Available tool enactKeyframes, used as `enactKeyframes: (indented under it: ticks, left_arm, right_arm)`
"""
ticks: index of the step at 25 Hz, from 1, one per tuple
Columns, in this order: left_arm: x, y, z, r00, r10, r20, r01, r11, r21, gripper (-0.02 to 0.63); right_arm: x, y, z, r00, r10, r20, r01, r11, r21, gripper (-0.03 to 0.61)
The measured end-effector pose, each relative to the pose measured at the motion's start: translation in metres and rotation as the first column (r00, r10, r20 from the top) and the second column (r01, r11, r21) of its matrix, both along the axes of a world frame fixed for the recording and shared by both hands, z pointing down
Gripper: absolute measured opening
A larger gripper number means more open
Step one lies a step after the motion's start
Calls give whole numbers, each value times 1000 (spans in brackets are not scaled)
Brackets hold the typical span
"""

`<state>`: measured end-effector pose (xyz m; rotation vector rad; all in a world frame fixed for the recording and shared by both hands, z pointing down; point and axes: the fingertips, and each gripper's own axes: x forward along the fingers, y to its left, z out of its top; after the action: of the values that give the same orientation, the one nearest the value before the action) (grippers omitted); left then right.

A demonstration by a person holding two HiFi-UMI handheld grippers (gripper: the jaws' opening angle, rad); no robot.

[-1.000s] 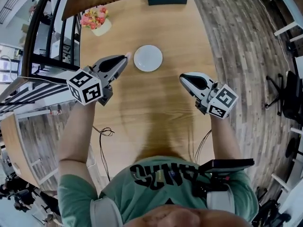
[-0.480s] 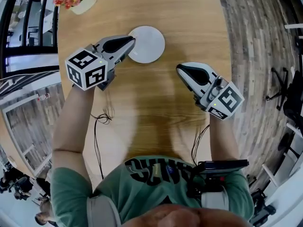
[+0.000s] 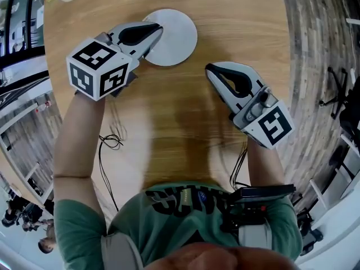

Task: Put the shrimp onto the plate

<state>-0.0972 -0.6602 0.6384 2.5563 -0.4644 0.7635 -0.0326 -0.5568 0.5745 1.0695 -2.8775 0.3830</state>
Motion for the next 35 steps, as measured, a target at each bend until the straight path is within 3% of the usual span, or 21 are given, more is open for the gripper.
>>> enactKeyframes:
  ticks: [6, 15, 24, 35]
  left_arm:
    - [-3, 1, 18, 999, -11, 53, 12, 1000, -18, 31]
    - [0, 0, 27, 996, -9, 87, 14, 999, -51, 31]
    - [-1, -3, 32, 994, -46, 98, 48, 999, -23, 34]
    - [1, 1, 23, 997, -42, 70, 41, 999, 8, 115]
  right_arm:
    - [6, -6, 10, 995, 77, -58, -77, 997, -1, 8]
    - [7, -5, 11, 993, 84, -84, -82, 996, 29, 8]
    - [7, -3, 15, 995, 80, -64, -80, 997, 8, 8]
    - [9, -1, 19, 995, 80, -65, -80, 997, 1, 8]
